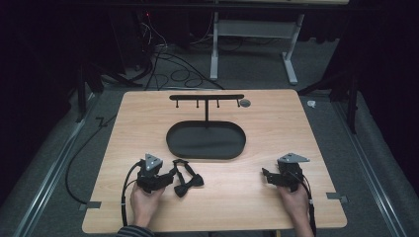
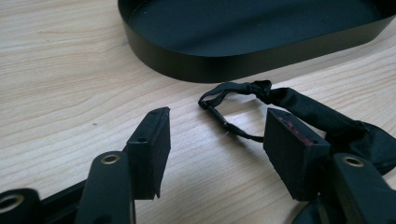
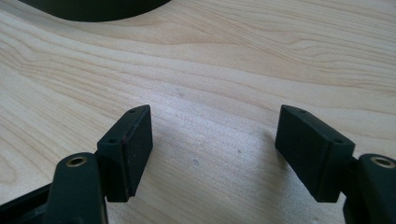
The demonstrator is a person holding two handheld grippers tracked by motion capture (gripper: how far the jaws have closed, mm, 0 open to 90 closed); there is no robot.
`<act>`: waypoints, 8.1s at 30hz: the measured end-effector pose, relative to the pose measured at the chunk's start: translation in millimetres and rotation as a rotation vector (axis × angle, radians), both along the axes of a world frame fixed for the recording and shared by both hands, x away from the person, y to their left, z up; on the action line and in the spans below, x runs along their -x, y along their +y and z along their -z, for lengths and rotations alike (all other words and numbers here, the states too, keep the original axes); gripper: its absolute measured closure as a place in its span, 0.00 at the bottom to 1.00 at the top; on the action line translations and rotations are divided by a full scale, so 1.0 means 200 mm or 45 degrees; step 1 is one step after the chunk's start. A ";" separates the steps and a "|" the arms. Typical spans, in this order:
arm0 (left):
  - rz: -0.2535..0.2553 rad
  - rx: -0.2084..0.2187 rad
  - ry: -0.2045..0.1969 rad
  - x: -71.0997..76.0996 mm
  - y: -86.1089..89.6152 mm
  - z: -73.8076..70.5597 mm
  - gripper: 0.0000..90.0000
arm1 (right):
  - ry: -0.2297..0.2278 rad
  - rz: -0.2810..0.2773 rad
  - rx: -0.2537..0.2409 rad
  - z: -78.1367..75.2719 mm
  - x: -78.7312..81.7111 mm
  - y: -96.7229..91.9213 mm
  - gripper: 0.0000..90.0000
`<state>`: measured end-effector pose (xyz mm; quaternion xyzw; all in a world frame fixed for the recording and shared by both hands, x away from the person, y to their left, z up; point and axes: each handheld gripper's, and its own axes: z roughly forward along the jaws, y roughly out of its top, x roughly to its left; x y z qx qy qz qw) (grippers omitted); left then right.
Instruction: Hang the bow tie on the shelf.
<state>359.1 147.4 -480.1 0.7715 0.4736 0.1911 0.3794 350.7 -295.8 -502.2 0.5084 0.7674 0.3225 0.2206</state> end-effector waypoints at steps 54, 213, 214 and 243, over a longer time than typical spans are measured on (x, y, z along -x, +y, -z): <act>0.111 -0.051 0.085 -0.11 -0.12 0.06 0.96 | 0.000 0.000 -0.002 0.00 0.00 0.00 0.32; 0.036 0.177 -0.223 -0.55 -0.04 -0.66 0.97 | 0.001 0.002 -0.006 0.00 0.00 0.00 0.32; 0.027 0.173 -0.221 -0.56 -0.04 -0.65 0.97 | 0.000 0.001 -0.005 0.00 0.00 0.00 0.32; -0.020 0.148 -0.234 -0.63 -0.08 -0.62 0.96 | 0.000 0.001 -0.007 0.00 0.00 0.00 0.32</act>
